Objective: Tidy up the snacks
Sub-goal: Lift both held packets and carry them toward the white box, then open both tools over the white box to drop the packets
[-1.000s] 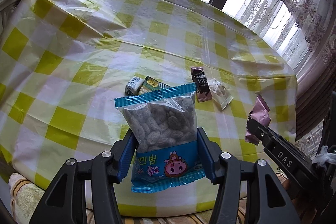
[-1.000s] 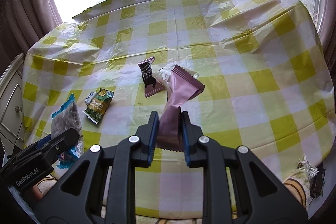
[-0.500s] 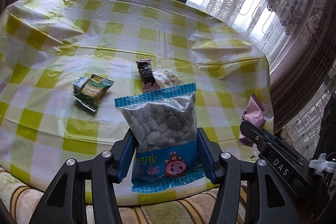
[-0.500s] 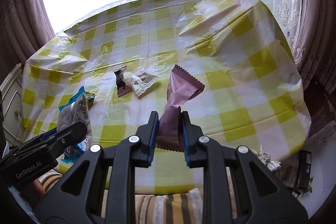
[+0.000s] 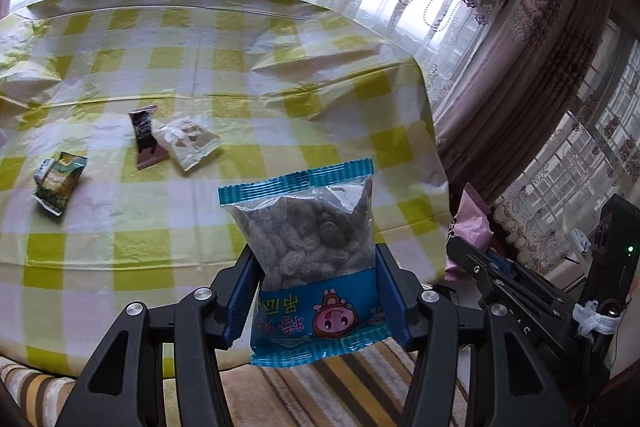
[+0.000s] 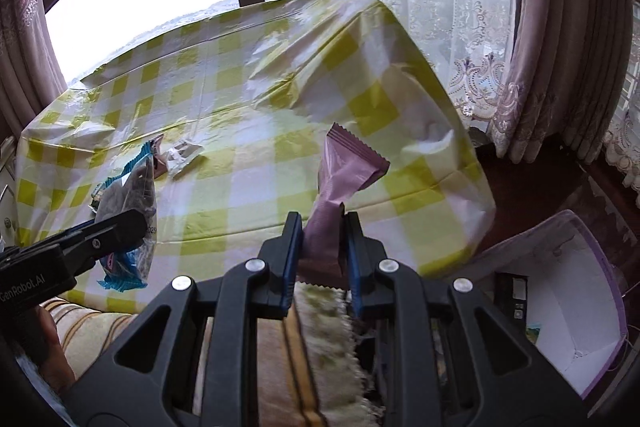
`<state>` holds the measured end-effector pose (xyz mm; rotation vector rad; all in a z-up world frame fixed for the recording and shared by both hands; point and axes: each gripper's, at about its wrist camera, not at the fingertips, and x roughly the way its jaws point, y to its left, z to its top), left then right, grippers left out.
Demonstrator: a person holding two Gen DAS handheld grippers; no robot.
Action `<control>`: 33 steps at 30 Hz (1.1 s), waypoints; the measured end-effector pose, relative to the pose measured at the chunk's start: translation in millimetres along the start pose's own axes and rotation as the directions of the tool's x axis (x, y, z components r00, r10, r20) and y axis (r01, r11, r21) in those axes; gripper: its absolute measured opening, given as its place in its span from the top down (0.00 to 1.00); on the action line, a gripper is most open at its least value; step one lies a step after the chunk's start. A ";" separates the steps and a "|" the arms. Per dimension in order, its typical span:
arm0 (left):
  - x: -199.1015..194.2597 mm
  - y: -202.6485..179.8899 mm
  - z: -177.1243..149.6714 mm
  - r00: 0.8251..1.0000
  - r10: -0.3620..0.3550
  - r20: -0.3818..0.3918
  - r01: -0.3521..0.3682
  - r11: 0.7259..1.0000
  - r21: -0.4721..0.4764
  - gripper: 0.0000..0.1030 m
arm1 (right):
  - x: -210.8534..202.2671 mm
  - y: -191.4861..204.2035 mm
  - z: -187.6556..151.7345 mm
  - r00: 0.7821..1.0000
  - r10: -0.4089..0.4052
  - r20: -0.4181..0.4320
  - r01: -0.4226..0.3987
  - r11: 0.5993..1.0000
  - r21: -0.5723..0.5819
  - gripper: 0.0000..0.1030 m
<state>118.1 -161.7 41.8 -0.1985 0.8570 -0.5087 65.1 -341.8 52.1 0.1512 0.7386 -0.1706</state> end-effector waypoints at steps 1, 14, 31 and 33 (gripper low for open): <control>3.2 -7.6 -0.7 1.000 -0.011 -0.007 0.011 1.000 0.012 0.45 | -1.7 -7.8 -2.0 1.000 -0.013 -0.001 0.013 1.000 0.003 0.76; 38.0 -93.7 -22.0 0.984 -0.140 -0.111 0.156 0.976 0.153 0.45 | -17.5 -101.7 -36.6 0.988 -0.146 -0.045 0.149 0.986 0.069 0.76; 74.4 -152.2 -59.9 0.925 -0.228 -0.303 0.309 0.917 0.251 0.42 | -25.6 -168.5 -67.1 0.964 -0.233 -0.125 0.251 0.955 0.157 0.68; 74.1 -151.8 -60.4 0.922 -0.237 -0.307 0.318 0.915 0.248 0.41 | -26.0 -171.0 -68.0 0.960 -0.249 -0.130 0.268 0.949 0.165 0.42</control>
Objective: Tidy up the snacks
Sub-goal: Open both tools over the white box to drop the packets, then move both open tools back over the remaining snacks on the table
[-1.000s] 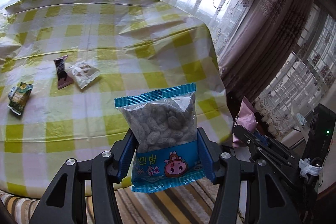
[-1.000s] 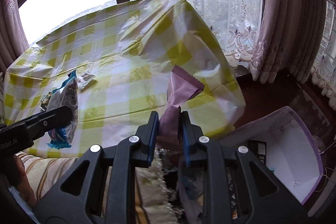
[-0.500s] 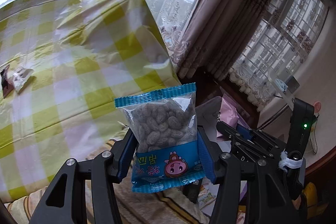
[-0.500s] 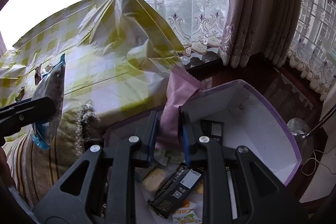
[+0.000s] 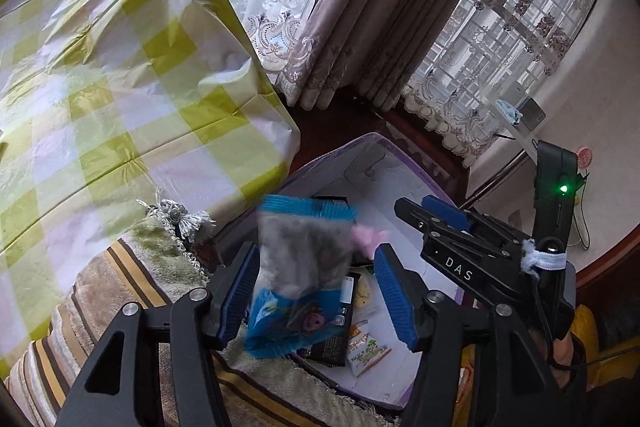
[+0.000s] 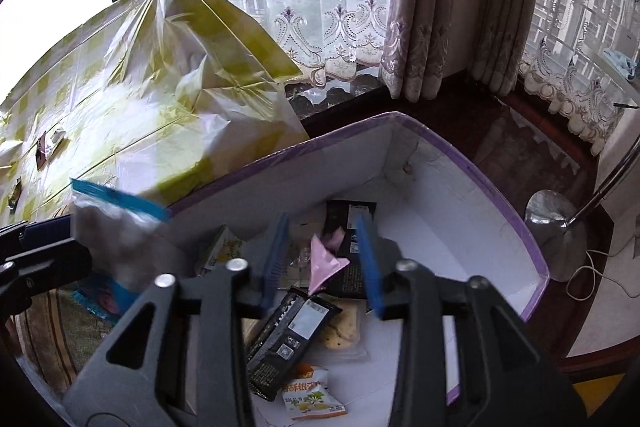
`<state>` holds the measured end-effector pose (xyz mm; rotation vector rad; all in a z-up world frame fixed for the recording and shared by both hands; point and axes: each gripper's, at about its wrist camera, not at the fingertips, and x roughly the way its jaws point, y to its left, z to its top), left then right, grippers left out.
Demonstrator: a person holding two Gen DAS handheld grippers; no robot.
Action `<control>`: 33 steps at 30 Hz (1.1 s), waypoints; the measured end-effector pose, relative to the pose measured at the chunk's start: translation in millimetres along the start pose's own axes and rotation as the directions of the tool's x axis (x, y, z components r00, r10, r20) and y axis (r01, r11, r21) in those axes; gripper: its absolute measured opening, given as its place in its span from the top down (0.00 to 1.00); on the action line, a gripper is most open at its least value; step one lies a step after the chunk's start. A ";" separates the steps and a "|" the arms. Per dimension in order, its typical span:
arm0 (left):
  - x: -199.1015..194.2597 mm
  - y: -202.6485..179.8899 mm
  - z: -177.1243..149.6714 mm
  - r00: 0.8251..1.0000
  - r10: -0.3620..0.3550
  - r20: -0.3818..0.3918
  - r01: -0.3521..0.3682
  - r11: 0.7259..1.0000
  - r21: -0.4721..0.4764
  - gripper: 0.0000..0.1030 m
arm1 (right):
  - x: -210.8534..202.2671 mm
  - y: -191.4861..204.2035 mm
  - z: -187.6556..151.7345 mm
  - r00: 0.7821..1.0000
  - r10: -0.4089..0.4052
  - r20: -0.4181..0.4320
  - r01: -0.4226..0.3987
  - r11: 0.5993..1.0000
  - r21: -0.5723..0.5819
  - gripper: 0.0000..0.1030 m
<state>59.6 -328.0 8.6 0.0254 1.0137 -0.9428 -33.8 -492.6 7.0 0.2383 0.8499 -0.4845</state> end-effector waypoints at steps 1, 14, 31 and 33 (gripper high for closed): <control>0.7 -0.6 1.5 1.000 0.000 0.003 0.000 1.000 -0.004 0.41 | -1.1 -0.6 -0.1 1.000 -0.006 0.006 0.006 1.000 0.002 0.33; -8.4 6.8 -1.1 0.999 0.006 0.039 -0.005 0.999 -0.043 0.41 | -4.7 21.3 -1.3 0.999 0.033 0.003 -0.032 0.998 -0.056 0.33; -60.1 66.9 9.6 0.973 0.176 0.147 -0.160 0.981 -0.114 0.41 | -17.4 111.0 16.1 0.992 0.127 0.014 -0.122 0.974 -0.189 0.33; -70.3 81.9 12.4 0.966 0.204 0.159 -0.186 0.975 -0.126 0.41 | -18.6 128.0 21.0 0.989 0.147 0.021 -0.139 0.968 -0.208 0.33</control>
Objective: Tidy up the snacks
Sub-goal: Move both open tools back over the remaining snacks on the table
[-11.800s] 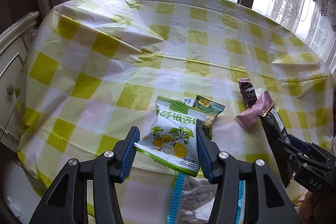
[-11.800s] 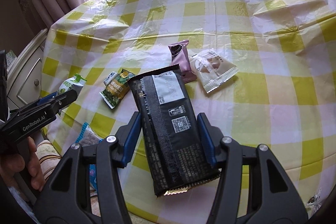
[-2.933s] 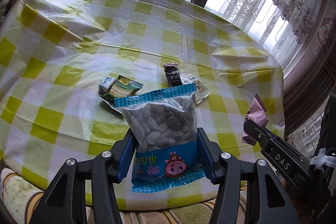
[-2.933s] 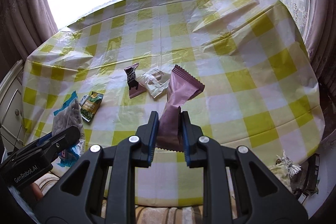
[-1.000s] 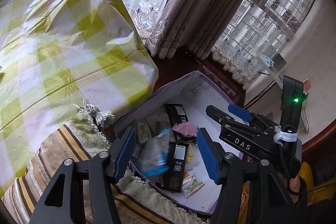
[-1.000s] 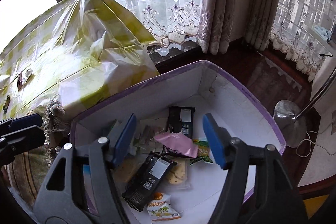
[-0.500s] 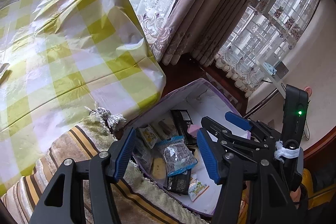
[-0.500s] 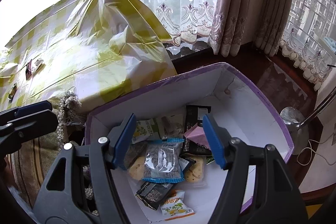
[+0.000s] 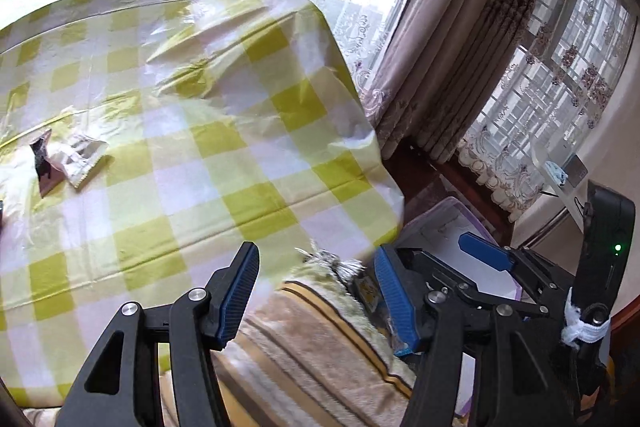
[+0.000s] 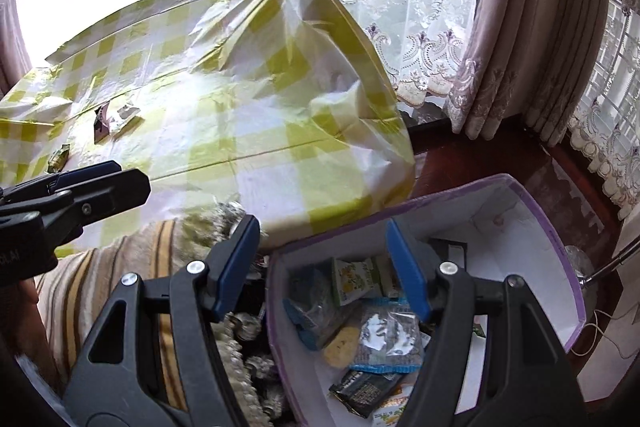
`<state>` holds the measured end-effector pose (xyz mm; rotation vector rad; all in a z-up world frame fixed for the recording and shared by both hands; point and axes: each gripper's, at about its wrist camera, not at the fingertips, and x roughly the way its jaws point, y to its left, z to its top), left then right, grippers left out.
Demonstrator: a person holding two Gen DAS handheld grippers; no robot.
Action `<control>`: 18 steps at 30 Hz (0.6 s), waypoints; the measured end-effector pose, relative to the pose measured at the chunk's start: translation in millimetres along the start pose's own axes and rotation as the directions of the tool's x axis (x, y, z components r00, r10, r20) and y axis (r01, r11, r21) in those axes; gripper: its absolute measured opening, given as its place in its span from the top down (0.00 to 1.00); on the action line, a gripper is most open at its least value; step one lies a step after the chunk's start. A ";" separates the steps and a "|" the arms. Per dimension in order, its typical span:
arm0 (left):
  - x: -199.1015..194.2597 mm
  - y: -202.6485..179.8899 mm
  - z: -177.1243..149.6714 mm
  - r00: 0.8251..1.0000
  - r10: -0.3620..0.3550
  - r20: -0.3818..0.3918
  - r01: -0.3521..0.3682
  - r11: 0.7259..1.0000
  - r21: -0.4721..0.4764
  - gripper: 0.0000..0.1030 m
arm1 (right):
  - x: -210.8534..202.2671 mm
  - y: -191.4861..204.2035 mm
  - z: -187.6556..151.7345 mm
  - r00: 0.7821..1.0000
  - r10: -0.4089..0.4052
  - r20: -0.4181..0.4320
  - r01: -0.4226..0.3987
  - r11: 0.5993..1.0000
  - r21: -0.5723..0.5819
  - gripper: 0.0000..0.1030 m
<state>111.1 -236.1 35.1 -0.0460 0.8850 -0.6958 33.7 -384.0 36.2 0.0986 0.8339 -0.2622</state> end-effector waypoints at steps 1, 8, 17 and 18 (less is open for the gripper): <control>-3.3 8.3 3.3 1.000 0.015 0.007 -0.015 1.000 -0.003 0.41 | 1.4 8.1 4.1 1.000 0.010 0.005 -0.010 1.000 -0.008 0.33; -20.4 82.7 24.1 0.991 0.131 0.039 -0.128 0.990 -0.059 0.41 | 16.5 69.1 35.0 0.996 0.082 0.022 -0.080 0.994 -0.070 0.33; -31.2 182.3 35.6 0.971 0.235 0.035 -0.226 0.960 -0.164 0.41 | 42.3 138.8 72.0 0.987 0.155 0.033 -0.151 0.983 -0.103 0.33; -31.5 191.7 35.2 0.969 0.246 0.032 -0.237 0.956 -0.175 0.41 | 45.9 147.1 75.8 0.987 0.160 0.034 -0.155 0.982 -0.106 0.32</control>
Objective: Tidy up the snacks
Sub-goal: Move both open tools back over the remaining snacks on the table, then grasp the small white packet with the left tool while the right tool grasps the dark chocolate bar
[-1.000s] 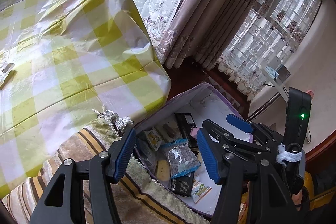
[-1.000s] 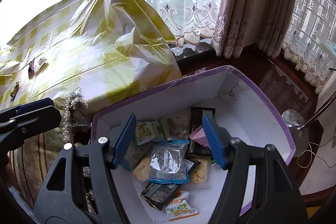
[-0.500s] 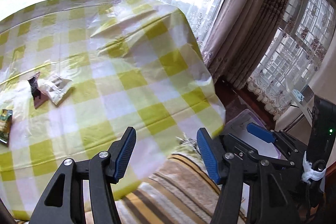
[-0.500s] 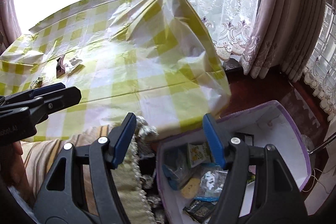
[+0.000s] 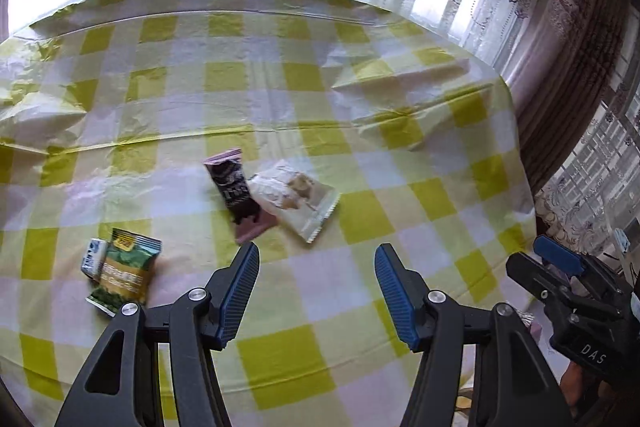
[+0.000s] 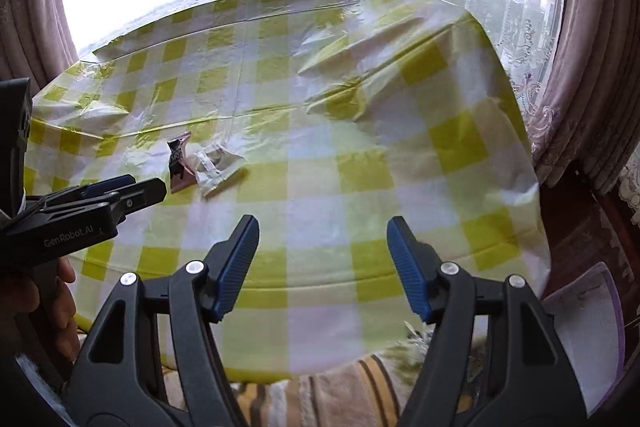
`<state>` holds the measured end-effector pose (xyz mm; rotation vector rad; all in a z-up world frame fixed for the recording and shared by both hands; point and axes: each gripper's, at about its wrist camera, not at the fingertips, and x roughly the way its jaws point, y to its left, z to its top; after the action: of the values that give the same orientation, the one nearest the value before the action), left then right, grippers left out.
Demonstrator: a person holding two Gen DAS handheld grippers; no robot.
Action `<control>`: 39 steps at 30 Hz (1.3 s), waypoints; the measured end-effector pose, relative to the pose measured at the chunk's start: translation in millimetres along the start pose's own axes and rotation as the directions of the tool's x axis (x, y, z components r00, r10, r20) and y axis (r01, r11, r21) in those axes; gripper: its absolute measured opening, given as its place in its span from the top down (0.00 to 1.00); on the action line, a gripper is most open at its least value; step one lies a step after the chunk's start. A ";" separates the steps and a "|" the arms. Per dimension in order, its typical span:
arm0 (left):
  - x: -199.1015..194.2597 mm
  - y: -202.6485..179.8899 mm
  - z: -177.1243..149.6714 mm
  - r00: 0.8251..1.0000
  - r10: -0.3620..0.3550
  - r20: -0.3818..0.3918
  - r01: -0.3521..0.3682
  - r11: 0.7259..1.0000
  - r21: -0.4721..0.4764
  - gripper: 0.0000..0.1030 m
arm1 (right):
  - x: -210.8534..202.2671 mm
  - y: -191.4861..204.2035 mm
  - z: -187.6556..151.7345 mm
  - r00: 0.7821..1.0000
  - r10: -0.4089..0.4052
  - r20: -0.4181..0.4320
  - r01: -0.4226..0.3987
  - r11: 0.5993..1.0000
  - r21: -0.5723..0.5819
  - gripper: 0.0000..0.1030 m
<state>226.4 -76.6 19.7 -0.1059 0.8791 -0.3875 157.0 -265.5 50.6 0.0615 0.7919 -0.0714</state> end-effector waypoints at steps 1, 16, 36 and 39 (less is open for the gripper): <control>2.2 10.0 1.2 1.000 0.012 -0.002 -0.012 1.000 -0.011 0.41 | 4.8 7.1 4.3 1.000 0.005 -0.001 -0.005 1.000 -0.004 0.32; -17.4 135.9 -10.2 0.987 0.149 0.052 -0.133 0.963 -0.235 0.41 | 73.2 110.3 28.6 0.993 0.119 -0.014 -0.120 0.987 -0.111 0.32; 0.1 163.0 -21.5 0.988 0.147 -0.055 -0.156 0.956 -0.248 0.60 | 146.7 183.6 30.3 0.992 0.092 -0.086 -0.114 0.947 -0.300 0.53; -0.4 168.2 -20.4 0.987 0.152 -0.053 -0.160 0.954 -0.254 0.60 | 151.2 188.2 26.5 0.988 0.110 -0.106 -0.138 0.938 -0.317 0.64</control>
<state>258.7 80.6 -34.7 -0.2685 0.9609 -0.1258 298.1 -86.5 -33.3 -0.1985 0.8758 0.1834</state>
